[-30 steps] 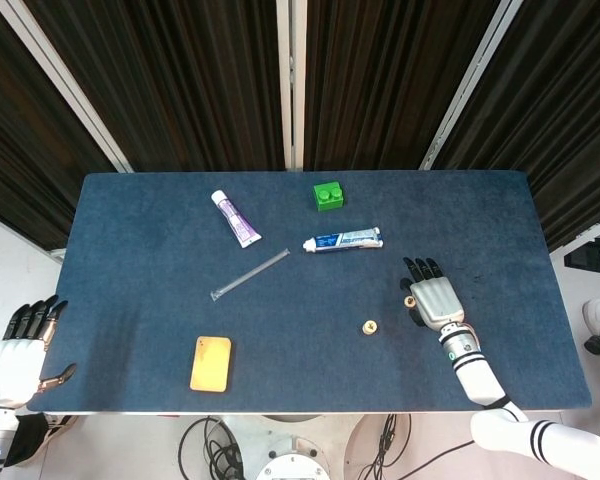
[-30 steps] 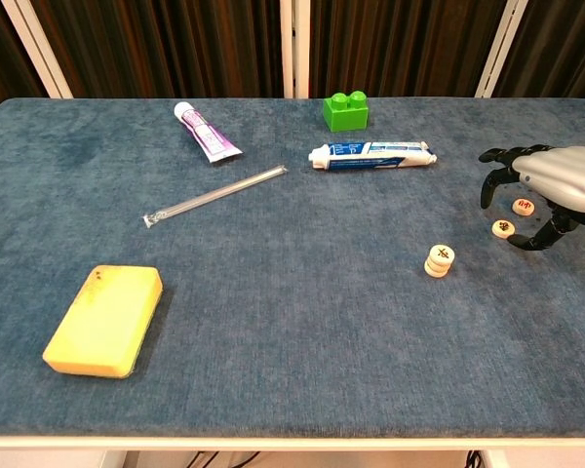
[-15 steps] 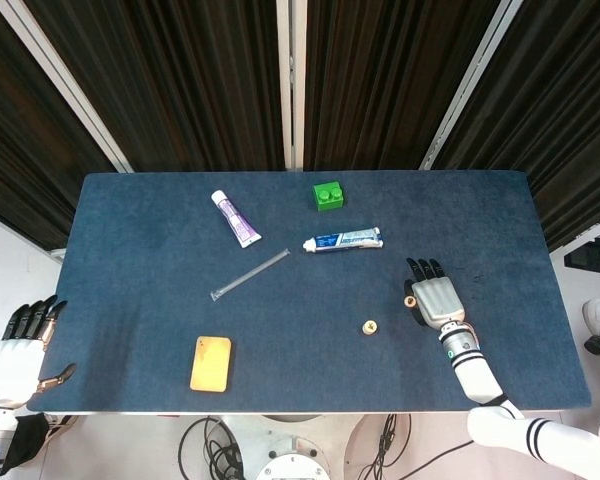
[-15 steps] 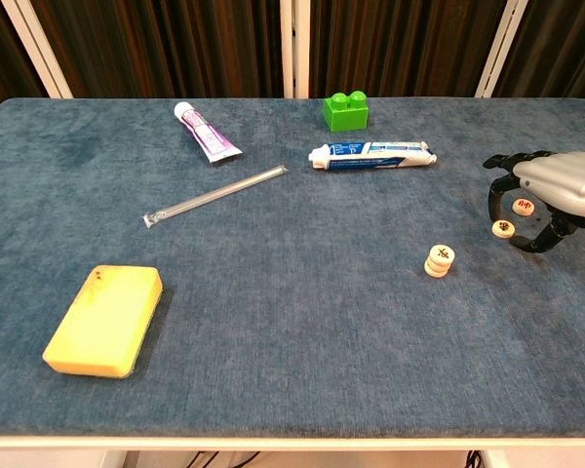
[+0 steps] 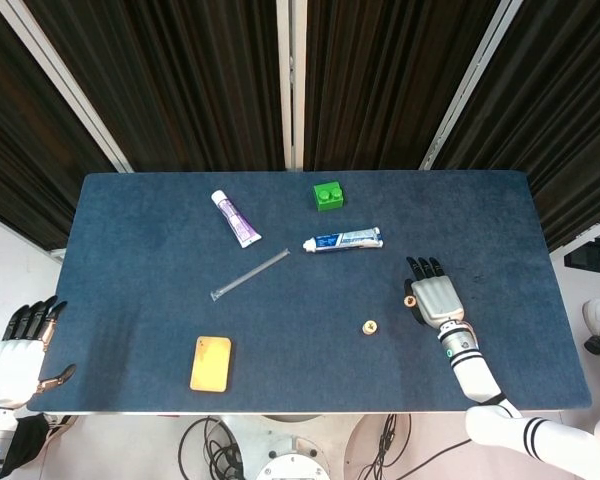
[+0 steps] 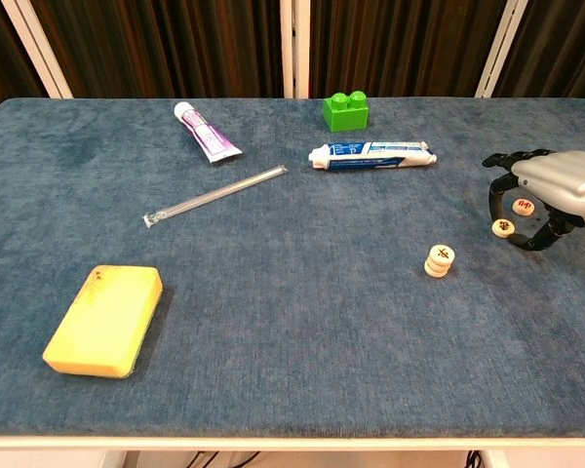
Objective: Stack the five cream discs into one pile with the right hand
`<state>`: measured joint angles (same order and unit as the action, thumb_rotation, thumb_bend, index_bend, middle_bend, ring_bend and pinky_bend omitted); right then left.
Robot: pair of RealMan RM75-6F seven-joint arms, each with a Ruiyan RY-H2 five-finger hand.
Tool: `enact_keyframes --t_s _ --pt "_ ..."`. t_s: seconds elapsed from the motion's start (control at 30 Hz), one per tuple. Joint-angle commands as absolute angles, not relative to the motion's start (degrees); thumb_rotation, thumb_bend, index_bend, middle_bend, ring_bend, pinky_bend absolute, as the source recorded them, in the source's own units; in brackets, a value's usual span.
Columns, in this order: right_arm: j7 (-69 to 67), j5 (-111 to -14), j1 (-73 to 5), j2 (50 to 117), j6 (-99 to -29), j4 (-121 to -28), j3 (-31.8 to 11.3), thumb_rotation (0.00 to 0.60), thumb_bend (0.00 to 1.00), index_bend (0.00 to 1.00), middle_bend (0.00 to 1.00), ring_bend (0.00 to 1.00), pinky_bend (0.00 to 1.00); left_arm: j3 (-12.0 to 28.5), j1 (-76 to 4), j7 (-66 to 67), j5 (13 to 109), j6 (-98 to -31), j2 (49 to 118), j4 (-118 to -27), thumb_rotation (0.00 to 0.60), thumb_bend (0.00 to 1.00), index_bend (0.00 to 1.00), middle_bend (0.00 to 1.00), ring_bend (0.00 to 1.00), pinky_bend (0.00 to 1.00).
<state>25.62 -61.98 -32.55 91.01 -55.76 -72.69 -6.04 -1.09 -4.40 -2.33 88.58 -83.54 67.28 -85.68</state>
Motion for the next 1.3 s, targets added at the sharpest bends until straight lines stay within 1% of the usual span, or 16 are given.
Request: enact_keyframes --t_s 0.03,0.1,0.27,0.47,0.63,0.83,1.3 --pt "24.97 -62.46 -32.38 90.62 -56.22 -73.19 -6.24 0.6 0.31 0.5 0.04 0.0 0.0 -0.44 -4.92 -3.12 87.94 -82.69 69.55 -82.72 0.6 0.19 0.0 0.0 0.0 0.0" --pt "24.2 -63.18 -32.18 89.82 -56.88 -74.32 -6.46 0.6 0.31 0.5 0.04 0.0 0.0 -1.21 -4.0 -3.04 88.86 -84.14 67.88 -84.45 0.6 0.19 0.0 0.0 0.0 0.0" --pt "22.9 -65.54 -31.95 86.71 -57.72 -79.3 -6.33 0.6 0.31 0.5 0.04 0.0 0.0 -1.24 -4.26 -2.56 88.8 -83.6 67.5 -85.21 0.6 0.19 0.0 0.0 0.0 0.0" --pt "21.83 -69.82 -31.8 83.4 -58.51 -85.55 -5.05 0.6 0.31 0.51 0.05 0.0 0.0 -1.21 -4.4 -2.14 88.92 -83.54 67.52 -85.62 0.6 0.19 0.0 0.0 0.0 0.0" --pt "24.5 -71.24 -32.16 81.85 -58.31 -89.9 -3.86 0.6 0.31 0.51 0.05 0.0 0.0 -1.26 -4.29 -2.12 88.88 -83.69 67.38 -85.76 0.6 0.19 0.0 0.0 0.0 0.0" --pt "28.46 -70.76 -32.81 82.29 -57.74 -92.19 -3.06 0.6 0.31 0.51 0.05 0.0 0.0 -1.33 -4.13 -2.52 88.91 -83.88 67.46 -85.57 0.6 0.19 0.0 0.0 0.0 0.0" --pt "32.92 -69.38 -33.8 85.41 -57.76 -91.71 -2.6 0.6 0.31 0.51 0.04 0.0 0.0 -1.26 -4.05 -3.78 89.01 -84.16 67.46 -84.78 0.6 0.19 0.0 0.0 0.0 0.0"
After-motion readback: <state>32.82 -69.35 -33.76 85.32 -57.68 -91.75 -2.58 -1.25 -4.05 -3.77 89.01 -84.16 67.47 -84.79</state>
